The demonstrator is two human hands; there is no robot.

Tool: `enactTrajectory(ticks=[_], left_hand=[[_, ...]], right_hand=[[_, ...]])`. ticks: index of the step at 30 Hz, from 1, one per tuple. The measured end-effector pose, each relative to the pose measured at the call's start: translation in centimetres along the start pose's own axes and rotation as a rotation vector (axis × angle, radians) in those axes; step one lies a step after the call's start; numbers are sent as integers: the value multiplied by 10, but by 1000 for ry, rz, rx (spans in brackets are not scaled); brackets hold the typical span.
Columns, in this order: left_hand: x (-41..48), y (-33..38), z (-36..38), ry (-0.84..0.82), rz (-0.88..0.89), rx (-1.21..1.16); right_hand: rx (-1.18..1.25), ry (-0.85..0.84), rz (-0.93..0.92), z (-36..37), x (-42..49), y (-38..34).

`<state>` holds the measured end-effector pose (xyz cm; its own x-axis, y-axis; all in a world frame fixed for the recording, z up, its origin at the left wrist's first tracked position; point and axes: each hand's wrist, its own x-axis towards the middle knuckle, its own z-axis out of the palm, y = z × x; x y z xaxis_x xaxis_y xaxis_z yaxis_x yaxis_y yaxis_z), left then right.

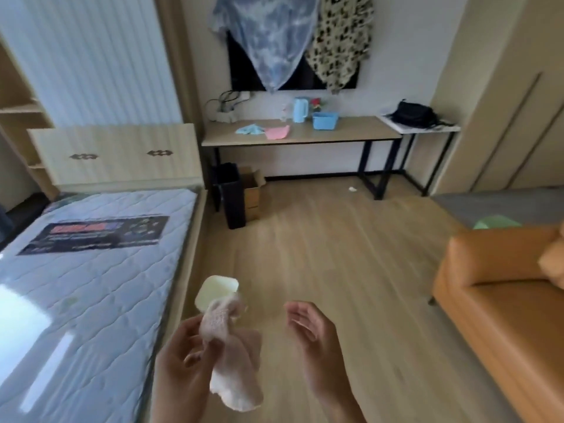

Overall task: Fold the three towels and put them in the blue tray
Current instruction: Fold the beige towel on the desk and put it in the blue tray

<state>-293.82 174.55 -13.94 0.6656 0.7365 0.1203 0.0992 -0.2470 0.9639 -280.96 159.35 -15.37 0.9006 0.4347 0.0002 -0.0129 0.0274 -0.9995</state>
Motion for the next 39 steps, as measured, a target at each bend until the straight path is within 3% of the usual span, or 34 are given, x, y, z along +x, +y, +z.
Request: enactTrajectory(ticks=[11, 16, 39], left_hand=[[226, 18, 105, -226, 140, -61], [312, 25, 138, -254, 143, -53], [760, 25, 350, -98, 107, -27]], right_hand=[[-93, 162, -74, -13, 217, -29], [-76, 195, -58, -12, 297, -26], [-101, 42, -104, -36, 819, -29]])
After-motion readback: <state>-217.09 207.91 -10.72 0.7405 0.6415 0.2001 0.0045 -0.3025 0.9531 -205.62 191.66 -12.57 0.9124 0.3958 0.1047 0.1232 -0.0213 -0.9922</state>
